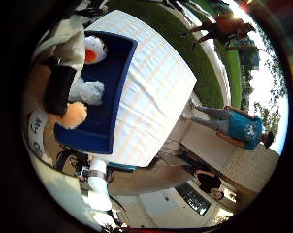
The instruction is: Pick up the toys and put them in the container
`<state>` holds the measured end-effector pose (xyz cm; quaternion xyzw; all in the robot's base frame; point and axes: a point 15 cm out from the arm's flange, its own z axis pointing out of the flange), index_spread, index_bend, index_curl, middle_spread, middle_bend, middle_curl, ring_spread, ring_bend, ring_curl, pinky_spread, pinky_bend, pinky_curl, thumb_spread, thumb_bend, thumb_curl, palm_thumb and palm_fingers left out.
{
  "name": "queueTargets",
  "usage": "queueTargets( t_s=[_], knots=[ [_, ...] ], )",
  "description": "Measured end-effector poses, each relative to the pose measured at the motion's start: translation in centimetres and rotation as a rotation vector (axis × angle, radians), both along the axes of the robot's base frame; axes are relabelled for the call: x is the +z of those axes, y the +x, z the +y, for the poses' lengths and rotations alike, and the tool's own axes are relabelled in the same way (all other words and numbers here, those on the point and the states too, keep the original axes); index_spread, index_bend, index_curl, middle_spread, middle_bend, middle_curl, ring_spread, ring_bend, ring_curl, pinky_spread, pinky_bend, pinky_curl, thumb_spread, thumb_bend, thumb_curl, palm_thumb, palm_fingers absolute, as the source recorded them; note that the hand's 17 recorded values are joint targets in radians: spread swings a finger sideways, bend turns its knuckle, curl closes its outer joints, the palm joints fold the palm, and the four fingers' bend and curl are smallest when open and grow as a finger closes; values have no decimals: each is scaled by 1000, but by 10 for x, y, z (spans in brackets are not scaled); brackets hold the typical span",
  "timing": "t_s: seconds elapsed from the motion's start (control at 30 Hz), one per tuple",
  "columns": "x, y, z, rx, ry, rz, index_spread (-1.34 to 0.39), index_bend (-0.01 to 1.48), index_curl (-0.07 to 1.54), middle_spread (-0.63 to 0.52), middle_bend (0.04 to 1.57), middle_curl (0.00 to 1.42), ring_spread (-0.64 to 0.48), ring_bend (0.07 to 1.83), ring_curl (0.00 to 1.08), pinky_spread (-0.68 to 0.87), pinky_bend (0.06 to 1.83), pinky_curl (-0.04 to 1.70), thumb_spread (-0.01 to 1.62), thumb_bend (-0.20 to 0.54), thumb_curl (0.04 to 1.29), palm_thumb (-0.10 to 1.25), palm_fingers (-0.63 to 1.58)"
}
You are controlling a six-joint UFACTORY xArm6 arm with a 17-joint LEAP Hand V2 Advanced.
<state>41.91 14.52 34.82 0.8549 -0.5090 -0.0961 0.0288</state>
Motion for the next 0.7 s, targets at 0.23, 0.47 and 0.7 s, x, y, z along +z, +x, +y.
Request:
queueTargets(
  t_s=[0.23,0.47,0.7],
  knots=[
    [-50,0,4,8,-13,126,-612,294,928,-15,453,595,200,811,476,356,982,847,1226,-28,547,787,-309],
    [-45,2,4,27,101,136,-540,94,627,50,150,421,302,486,322,452,712,649,1180,-22,517,807,-213],
    [0,-14,-4,49,135,46,-495,121,459,69,125,338,322,396,298,489,625,547,1162,-23,496,814,-147]
  ],
)
